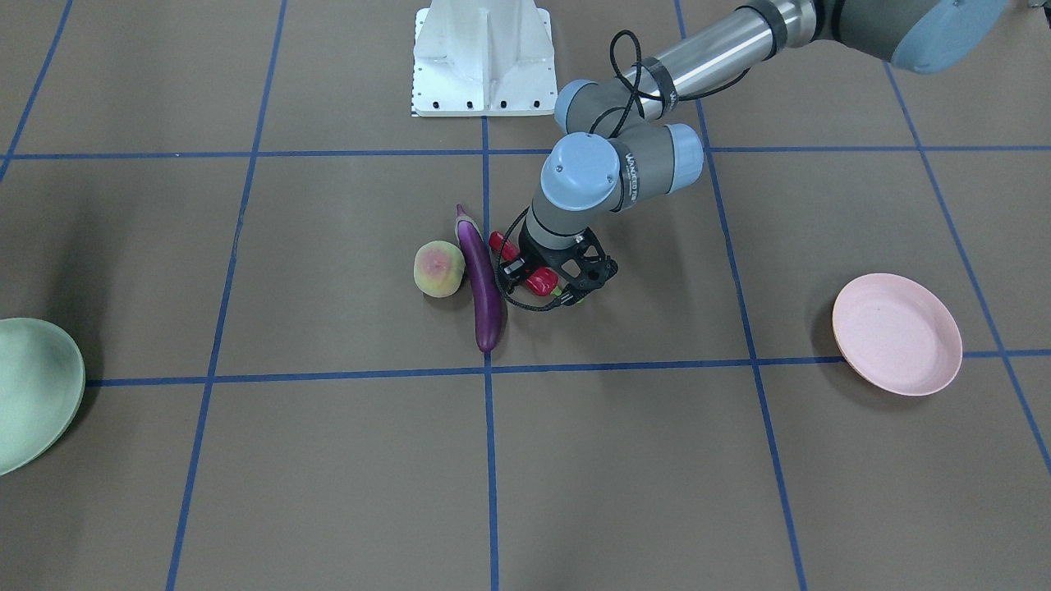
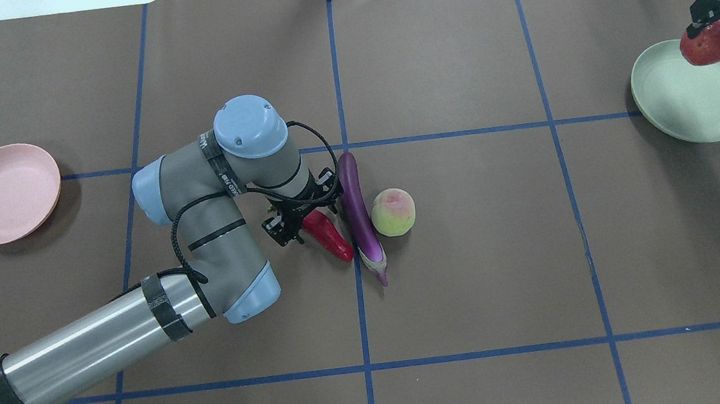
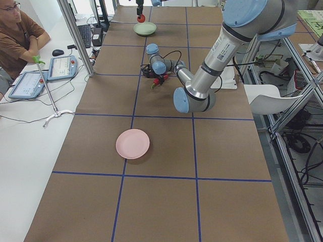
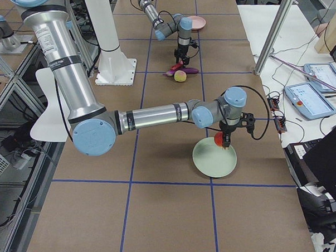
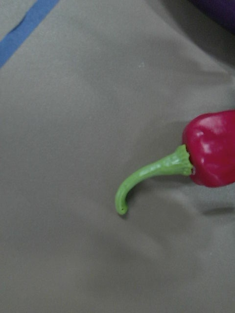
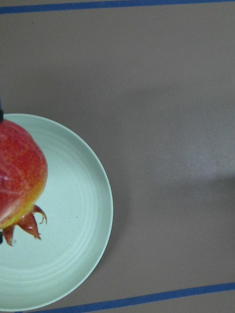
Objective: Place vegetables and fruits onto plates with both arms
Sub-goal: 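Carry pomegranate to green plate with right gripper while left grasps chili pepper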
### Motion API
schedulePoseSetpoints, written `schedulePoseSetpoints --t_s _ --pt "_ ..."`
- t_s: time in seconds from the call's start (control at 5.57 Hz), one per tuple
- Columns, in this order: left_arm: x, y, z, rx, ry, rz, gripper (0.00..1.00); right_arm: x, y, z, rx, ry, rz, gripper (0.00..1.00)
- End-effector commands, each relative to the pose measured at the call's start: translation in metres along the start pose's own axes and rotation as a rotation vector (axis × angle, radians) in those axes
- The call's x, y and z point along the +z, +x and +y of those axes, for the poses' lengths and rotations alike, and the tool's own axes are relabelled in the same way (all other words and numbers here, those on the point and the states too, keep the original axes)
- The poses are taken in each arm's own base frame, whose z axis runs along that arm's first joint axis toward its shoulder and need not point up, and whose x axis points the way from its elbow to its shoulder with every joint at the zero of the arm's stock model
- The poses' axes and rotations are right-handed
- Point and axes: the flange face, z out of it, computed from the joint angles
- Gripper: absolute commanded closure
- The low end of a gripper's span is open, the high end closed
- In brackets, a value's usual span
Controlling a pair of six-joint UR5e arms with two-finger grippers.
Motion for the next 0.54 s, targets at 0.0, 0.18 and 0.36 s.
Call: schedulePoseSetpoints --t_s 0.0,0.18,0.36 --pt "-0.028 0.014 -0.016 -0.004 0.014 0.041 1.0 0.013 0.027 0.013 -0.024 -0.025 0.021 1.0" --pt "-0.081 0.022 -0.051 0.023 0.054 0.108 1.0 0.039 0.049 0.013 0.006 -0.062 0.041 1.0" --pt "-0.116 -0.003 -0.105 0.067 0.07 0.118 1.0 0.049 0.046 0.016 0.004 -0.081 0.045 0.22"
